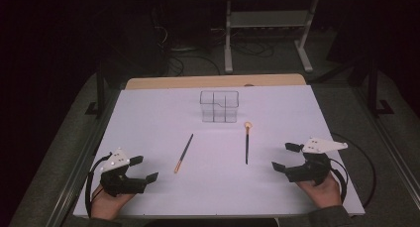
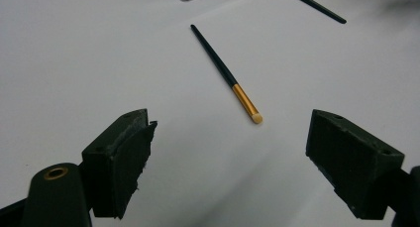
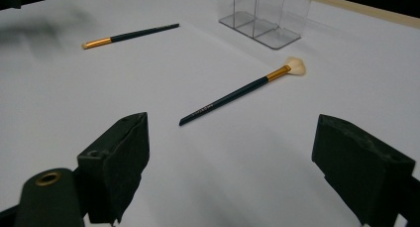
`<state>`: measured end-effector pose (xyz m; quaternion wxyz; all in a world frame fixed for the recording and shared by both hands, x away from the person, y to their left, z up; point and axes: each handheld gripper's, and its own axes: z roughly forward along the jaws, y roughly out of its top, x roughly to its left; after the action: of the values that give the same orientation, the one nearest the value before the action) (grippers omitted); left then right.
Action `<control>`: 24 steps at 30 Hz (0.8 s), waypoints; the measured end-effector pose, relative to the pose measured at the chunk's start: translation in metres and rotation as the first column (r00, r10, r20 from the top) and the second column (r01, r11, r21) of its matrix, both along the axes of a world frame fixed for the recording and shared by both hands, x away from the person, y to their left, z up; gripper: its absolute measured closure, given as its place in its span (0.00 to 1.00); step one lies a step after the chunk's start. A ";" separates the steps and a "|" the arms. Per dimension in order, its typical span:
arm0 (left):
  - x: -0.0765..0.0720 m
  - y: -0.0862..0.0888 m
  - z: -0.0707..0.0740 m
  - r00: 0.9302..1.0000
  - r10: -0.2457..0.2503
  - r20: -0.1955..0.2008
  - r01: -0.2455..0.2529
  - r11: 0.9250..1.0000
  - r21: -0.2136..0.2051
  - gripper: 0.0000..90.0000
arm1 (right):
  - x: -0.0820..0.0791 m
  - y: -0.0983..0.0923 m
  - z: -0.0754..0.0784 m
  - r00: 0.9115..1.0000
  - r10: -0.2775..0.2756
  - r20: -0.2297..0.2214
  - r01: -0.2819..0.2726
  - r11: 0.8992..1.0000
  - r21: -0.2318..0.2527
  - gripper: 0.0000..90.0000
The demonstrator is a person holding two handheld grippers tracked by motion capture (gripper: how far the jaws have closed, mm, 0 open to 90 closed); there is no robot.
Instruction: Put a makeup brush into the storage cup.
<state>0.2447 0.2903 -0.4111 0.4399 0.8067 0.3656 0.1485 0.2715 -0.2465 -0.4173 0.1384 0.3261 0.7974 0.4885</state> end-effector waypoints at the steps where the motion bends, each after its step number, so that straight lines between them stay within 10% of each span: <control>1: 0.000 0.000 0.000 1.000 0.000 -0.001 0.000 1.000 -0.004 0.19 | 0.000 -0.001 -0.001 1.000 0.001 -0.002 -0.001 1.000 0.000 0.15; 24: -0.004 -0.005 0.009 1.000 0.000 -0.008 0.000 1.000 -0.027 0.22 | 0.001 -0.003 -0.002 1.000 -0.003 -0.022 0.003 1.000 -0.004 0.15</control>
<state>0.2406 0.2851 -0.4017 0.4491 0.8014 0.3693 0.1401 0.2725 -0.2498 -0.4195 0.1310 0.3323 0.7993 0.4833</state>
